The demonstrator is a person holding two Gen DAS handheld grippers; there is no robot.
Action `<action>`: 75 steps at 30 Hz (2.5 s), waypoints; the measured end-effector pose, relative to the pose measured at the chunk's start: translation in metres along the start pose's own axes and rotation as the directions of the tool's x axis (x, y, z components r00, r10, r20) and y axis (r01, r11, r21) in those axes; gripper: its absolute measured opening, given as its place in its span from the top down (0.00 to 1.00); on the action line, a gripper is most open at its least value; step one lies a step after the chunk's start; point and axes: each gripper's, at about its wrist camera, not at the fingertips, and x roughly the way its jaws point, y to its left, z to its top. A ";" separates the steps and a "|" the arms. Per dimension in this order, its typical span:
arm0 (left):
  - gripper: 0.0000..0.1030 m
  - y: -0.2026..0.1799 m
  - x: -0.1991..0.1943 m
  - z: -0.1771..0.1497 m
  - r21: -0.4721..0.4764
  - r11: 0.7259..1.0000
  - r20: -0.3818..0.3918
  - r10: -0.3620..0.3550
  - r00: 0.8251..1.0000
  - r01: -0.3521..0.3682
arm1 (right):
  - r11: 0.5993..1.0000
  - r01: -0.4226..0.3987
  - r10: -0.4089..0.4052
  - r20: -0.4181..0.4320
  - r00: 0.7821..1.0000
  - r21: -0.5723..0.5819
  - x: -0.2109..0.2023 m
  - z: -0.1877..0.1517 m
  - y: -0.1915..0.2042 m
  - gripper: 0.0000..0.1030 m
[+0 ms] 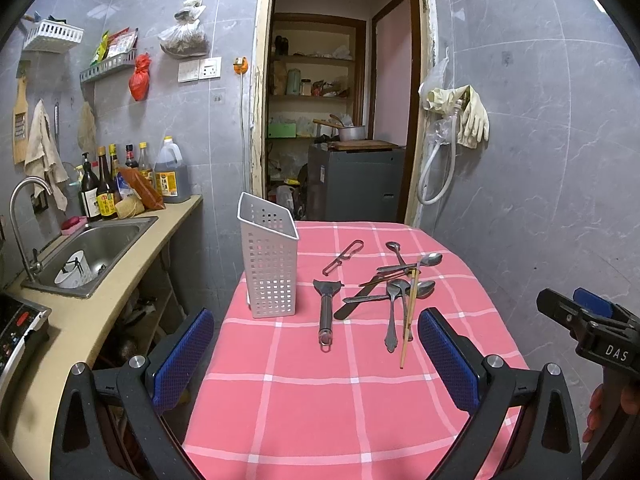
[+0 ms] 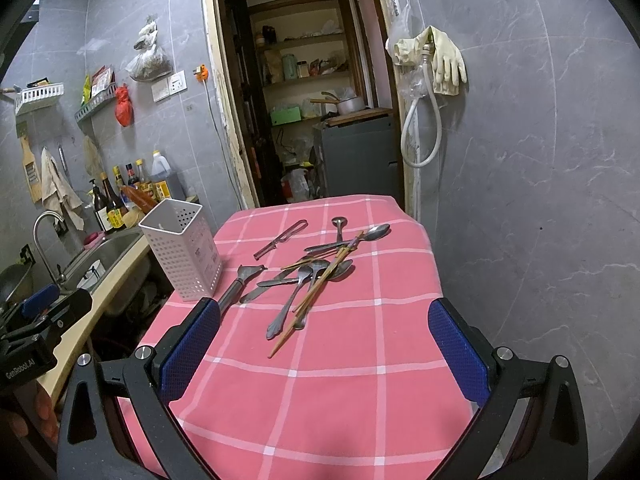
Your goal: Organize utensils
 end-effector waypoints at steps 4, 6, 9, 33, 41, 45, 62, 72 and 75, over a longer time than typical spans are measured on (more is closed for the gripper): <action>0.00 0.000 0.000 0.000 0.001 1.000 -0.002 0.000 1.000 0.000 | 1.000 -0.001 0.001 -0.001 1.000 0.002 0.000 0.002 -0.001 0.01; 0.00 -0.001 0.002 -0.001 0.001 1.000 -0.002 0.000 1.000 0.000 | 1.000 -0.001 0.001 -0.002 1.000 0.002 0.001 0.002 -0.001 0.01; 0.00 -0.001 0.002 0.000 0.001 1.000 -0.004 0.000 1.000 0.000 | 1.000 -0.001 0.001 -0.002 1.000 0.001 0.001 0.001 -0.001 0.01; 0.00 -0.003 0.028 -0.005 -0.002 1.000 -0.027 -0.003 1.000 0.003 | 1.000 0.023 -0.023 -0.032 0.999 0.018 0.011 0.005 0.004 0.01; 0.00 0.005 0.033 0.004 -0.007 1.000 -0.042 -0.023 0.999 0.023 | 0.999 0.036 -0.035 -0.027 0.999 0.028 0.014 0.011 0.004 0.01; 0.00 0.008 0.038 0.011 0.005 0.999 -0.039 -0.040 0.998 0.040 | 0.997 0.058 -0.057 -0.015 0.998 0.043 0.016 0.018 0.006 0.01; 0.00 -0.001 0.093 0.056 0.037 0.990 -0.004 -0.139 0.990 0.139 | 0.993 0.118 -0.119 0.057 0.991 0.023 0.048 0.068 -0.003 0.01; 0.00 -0.035 0.140 0.076 0.055 0.990 0.037 -0.132 0.991 0.130 | 0.996 0.094 -0.094 0.065 0.994 0.003 0.108 0.102 -0.031 0.01; 0.00 -0.045 0.156 0.078 0.058 0.992 0.039 -0.115 0.993 0.113 | 0.997 0.073 -0.074 0.039 0.997 0.009 0.131 0.102 -0.039 0.01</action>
